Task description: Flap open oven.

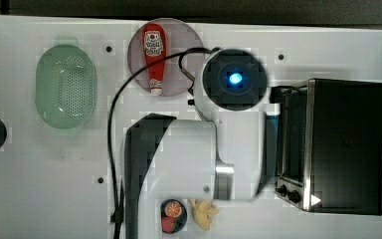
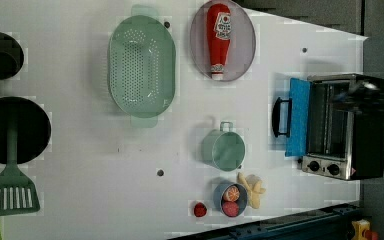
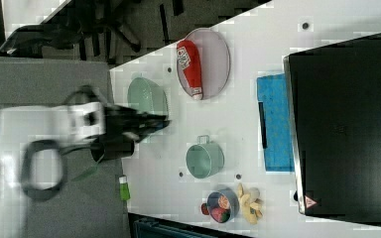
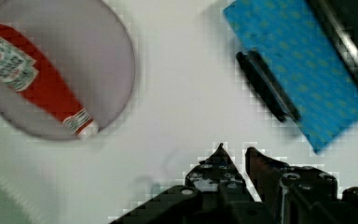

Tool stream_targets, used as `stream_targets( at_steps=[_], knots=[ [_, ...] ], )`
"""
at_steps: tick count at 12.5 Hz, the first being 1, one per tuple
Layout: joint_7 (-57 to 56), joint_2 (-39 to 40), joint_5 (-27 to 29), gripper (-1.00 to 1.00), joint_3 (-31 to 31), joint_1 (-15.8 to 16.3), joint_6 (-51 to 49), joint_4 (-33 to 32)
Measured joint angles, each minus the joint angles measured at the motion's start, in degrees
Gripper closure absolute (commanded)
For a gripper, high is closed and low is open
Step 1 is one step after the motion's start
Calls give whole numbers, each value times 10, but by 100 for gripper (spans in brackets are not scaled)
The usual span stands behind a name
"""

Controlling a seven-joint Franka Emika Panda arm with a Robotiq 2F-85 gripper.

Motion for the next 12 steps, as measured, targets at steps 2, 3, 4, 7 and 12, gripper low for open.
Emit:
stream_targets(
  at_steps=[2, 3, 4, 7, 12],
  knots=[
    [10, -29, -1, 65, -2, -1, -107, 76],
    [12, -44, 0, 65, -3, -2, -149, 101],
    [13, -58, 0, 65, -4, -3, -181, 122],
    [14, -67, 2, 65, -4, -5, -188, 154],
    [15, -30, 6, 65, -11, -5, -190, 144]
  ],
)
